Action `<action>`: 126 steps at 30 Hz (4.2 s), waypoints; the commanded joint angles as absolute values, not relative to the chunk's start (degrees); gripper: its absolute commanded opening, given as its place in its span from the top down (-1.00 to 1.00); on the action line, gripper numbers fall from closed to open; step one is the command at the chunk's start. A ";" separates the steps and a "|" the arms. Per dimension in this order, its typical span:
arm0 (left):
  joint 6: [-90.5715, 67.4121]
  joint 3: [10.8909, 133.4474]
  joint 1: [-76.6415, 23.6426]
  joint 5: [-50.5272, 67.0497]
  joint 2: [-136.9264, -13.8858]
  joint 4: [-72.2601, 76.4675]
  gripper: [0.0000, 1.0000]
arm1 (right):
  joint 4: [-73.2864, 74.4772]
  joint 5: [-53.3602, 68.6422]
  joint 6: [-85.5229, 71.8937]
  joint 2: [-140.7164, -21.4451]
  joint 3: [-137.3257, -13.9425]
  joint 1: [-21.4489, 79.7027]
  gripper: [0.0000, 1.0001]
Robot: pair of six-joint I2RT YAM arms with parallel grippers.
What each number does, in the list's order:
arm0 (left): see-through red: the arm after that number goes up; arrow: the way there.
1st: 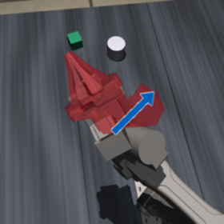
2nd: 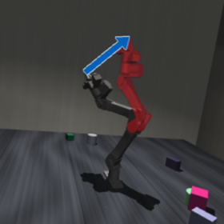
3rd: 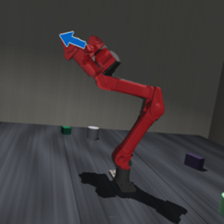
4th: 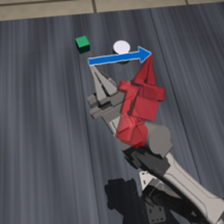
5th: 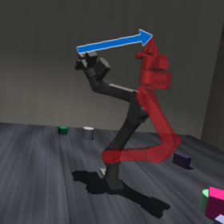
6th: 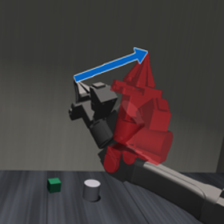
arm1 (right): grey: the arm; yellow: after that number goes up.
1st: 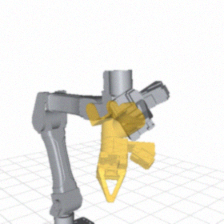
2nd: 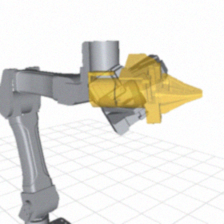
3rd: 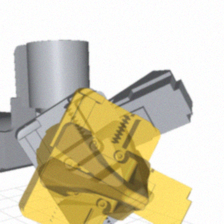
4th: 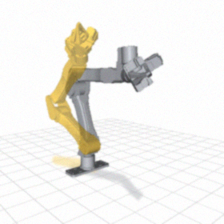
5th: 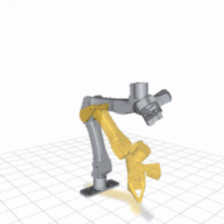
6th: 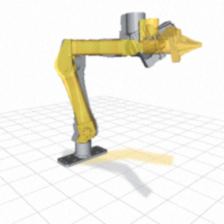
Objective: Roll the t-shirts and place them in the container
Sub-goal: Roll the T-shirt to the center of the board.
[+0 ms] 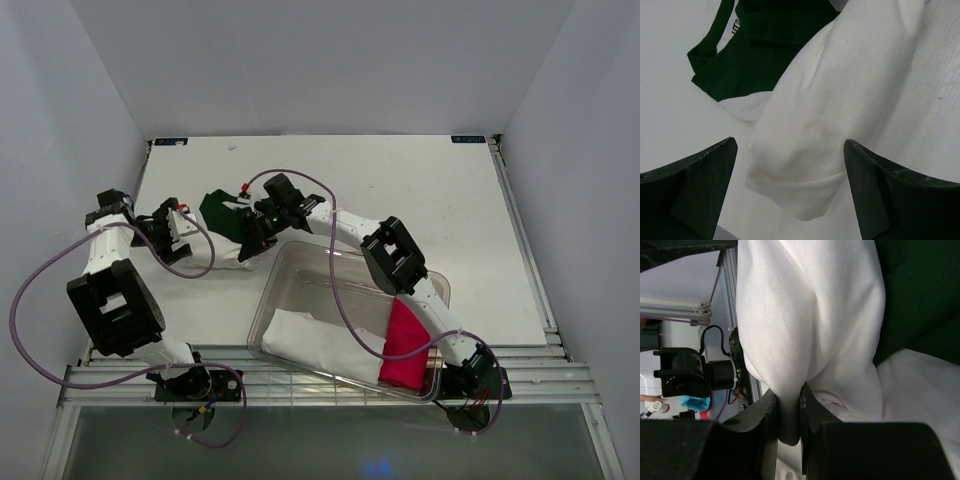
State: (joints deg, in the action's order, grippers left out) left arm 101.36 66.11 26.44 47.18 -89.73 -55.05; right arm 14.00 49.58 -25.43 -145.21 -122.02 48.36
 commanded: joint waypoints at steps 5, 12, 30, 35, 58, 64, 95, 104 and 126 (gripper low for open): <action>101.35 66.61 24.17 47.02 -91.75 -50.10 -0.96 | 1.23 53.00 -35.94 -143.61 -119.26 45.09 0.85; 87.37 78.03 27.94 52.47 -95.45 -53.68 -0.96 | 0.97 51.77 -37.26 -144.23 -120.50 42.81 0.85; 74.27 69.79 27.34 58.62 -99.75 -43.42 -0.96 | 2.37 50.89 -37.88 -146.51 -122.08 41.31 0.85; 69.70 69.52 26.90 60.55 -101.86 -40.87 -0.96 | 3.25 49.92 -37.00 -146.16 -121.82 41.31 0.85; 86.22 77.16 42.26 54.94 -97.03 -80.57 1.00 | 3.61 56.51 -37.35 -136.06 -113.83 47.55 0.85; 87.28 71.99 44.12 46.49 -93.43 -80.51 1.00 | 2.22 61.25 -42.33 -136.14 -111.63 49.92 0.85; 46.23 83.67 32.87 47.11 -110.83 -61.87 0.92 | 5.53 37.88 -40.96 -141.95 -119.89 42.89 -0.79; 44.65 82.88 32.78 45.44 -110.30 -61.44 0.91 | 3.69 39.11 -39.11 -137.03 -114.70 45.00 -0.75; 47.55 81.12 32.43 48.51 -107.31 -61.00 0.65 | 4.06 32.76 -33.57 -135.78 -110.74 49.48 -0.56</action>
